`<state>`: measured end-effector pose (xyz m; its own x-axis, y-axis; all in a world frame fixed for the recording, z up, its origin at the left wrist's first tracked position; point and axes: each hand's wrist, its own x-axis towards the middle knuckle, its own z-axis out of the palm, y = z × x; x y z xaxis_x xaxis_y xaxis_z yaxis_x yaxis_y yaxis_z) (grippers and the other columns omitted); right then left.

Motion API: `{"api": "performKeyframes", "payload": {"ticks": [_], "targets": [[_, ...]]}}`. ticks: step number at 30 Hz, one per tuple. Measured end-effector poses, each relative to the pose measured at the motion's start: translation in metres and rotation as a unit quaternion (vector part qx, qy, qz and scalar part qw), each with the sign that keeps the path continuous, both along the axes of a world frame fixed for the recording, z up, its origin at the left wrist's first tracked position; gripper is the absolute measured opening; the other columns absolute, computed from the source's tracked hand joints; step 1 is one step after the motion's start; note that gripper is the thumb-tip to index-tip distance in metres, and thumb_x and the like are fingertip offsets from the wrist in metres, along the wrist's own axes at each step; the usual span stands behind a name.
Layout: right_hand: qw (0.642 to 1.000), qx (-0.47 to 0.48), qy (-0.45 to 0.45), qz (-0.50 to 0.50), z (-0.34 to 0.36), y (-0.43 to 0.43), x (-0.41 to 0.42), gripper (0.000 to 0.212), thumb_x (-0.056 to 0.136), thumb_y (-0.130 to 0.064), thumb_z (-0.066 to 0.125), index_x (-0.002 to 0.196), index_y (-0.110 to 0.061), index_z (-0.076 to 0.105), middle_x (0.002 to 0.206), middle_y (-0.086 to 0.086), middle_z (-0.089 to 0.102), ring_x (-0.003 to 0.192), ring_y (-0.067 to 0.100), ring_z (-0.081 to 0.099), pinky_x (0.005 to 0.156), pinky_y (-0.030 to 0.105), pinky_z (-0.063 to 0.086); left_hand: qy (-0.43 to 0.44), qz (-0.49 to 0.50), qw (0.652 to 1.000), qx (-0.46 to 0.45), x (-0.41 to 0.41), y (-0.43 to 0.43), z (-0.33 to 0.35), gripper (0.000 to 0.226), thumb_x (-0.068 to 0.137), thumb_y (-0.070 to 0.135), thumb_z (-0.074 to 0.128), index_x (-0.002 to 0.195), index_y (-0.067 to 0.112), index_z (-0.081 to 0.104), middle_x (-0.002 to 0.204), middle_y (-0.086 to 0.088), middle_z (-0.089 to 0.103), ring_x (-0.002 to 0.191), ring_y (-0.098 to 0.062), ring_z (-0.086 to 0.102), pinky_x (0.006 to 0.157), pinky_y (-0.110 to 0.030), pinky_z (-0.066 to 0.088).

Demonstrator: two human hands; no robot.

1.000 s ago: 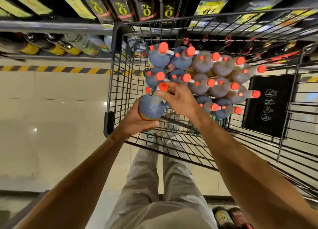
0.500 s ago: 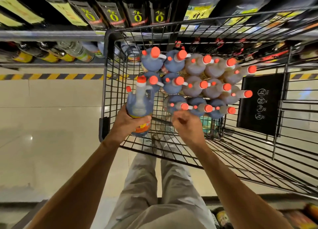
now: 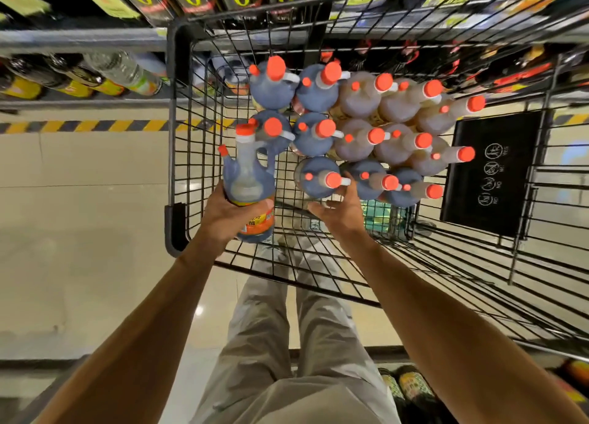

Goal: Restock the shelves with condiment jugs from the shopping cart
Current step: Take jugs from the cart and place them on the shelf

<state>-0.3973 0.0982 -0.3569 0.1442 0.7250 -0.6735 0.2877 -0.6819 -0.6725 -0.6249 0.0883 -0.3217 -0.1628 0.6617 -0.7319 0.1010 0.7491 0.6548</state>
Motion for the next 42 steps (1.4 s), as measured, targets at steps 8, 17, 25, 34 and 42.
{"api": "performKeyframes", "payload": {"ticks": [8,17,25,34,42], "targets": [[0.999,0.008,0.046,0.002,-0.024,0.015,-0.004,0.097,0.070,0.014,0.085,0.149,-0.002,0.030,0.129,0.002,0.058,0.102,-0.013,0.062,0.091,0.019,0.054,0.015,0.007,1.000,-0.021,0.002,0.003,-0.004,0.063,0.066,0.019,0.092,0.119,0.023,0.059,0.106,0.007,0.070,0.093,-0.009,0.067,0.069,-0.019,0.055],[0.998,0.008,0.058,0.008,-0.035,0.018,-0.001,0.091,0.054,-0.018,0.101,0.130,-0.010,0.054,0.120,-0.001,0.070,0.106,0.003,0.068,0.093,0.027,0.056,0.012,0.015,1.000,-0.006,-0.002,0.001,0.008,0.071,0.058,0.031,0.095,0.121,0.027,0.060,0.110,0.007,0.072,0.098,-0.008,0.070,0.080,-0.027,0.058],[0.988,-0.020,0.151,-0.022,0.065,0.016,0.002,0.068,0.077,-0.013,0.089,0.138,-0.011,0.058,0.130,0.007,0.070,0.116,0.018,0.069,0.100,0.043,0.057,-0.026,0.060,0.998,0.015,0.001,-0.004,0.074,0.075,0.052,0.044,0.094,0.119,0.026,0.066,0.105,0.002,0.076,0.092,-0.015,0.074,0.081,-0.039,0.060],[0.971,0.085,0.211,0.072,0.212,0.067,0.000,0.056,0.075,-0.040,0.087,0.123,-0.021,0.067,0.112,-0.002,0.077,0.103,0.017,0.074,0.089,0.043,0.058,-0.096,0.107,0.985,0.095,-0.003,0.001,0.198,0.078,0.050,0.052,0.094,0.119,0.033,0.064,0.108,0.000,0.076,0.100,-0.027,0.073,0.084,-0.047,0.059],[0.947,0.158,0.254,0.118,0.321,0.085,-0.044,0.045,0.080,-0.032,0.084,0.121,-0.027,0.067,0.118,0.000,0.076,0.107,0.022,0.073,0.093,0.044,0.059,-0.098,0.157,0.963,0.194,-0.046,0.006,0.269,0.096,0.047,0.064,0.091,0.130,0.030,0.058,0.121,-0.008,0.071,0.104,-0.031,0.071,0.087,-0.051,0.057]]}}
